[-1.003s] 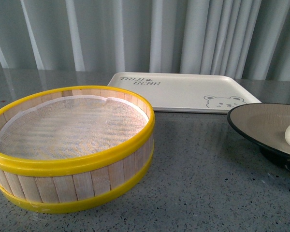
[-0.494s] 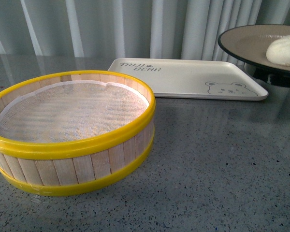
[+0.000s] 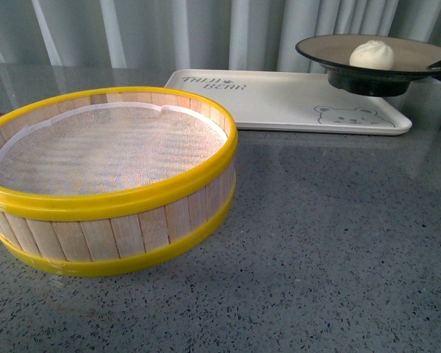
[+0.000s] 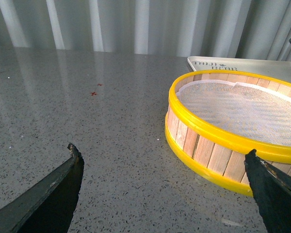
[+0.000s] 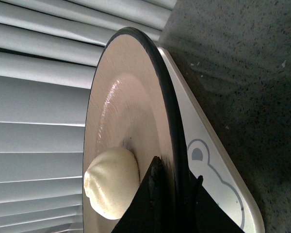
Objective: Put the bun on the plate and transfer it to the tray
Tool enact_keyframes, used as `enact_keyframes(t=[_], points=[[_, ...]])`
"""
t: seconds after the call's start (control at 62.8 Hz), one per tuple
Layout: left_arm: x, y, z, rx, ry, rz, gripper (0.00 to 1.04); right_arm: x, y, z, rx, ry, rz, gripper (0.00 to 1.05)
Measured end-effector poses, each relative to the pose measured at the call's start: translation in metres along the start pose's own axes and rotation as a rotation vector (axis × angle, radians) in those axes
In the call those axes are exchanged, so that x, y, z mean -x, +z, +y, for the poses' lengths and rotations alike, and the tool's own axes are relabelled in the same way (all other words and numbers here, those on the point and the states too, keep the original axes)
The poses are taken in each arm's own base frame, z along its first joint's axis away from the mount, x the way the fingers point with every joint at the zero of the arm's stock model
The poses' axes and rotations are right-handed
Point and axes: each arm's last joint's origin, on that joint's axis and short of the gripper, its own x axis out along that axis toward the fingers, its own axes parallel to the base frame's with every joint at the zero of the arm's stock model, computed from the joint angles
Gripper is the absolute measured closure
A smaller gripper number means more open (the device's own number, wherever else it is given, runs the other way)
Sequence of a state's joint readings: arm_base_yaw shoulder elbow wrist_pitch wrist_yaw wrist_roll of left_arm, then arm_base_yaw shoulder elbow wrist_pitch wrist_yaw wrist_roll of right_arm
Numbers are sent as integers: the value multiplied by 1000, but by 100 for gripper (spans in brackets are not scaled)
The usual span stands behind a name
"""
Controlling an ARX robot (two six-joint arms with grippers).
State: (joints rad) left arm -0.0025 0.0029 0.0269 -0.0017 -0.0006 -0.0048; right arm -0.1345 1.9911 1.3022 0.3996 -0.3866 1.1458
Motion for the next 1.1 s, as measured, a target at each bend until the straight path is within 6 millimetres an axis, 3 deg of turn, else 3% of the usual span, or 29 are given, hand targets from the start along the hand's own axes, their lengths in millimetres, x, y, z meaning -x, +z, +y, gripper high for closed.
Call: enact_keyframes(t=[0.096,0.334,0.892,1.067,1.099], points=[[0,0,0,0,0,0,7,-19,-5,-6,12,-3,27,102],[0,0,0,0,0,0,7,-36,-23,-4,28,16,87,102],[0,0,0,0,0,0,7,-49,-27,-6,48,-9,101,102],[0,0,0,0,0,0,7,-49,-26,-2,39,-1,105,74],[0,0,0,0,0,0,7,-50,-26,-2,40,-1,104,65]])
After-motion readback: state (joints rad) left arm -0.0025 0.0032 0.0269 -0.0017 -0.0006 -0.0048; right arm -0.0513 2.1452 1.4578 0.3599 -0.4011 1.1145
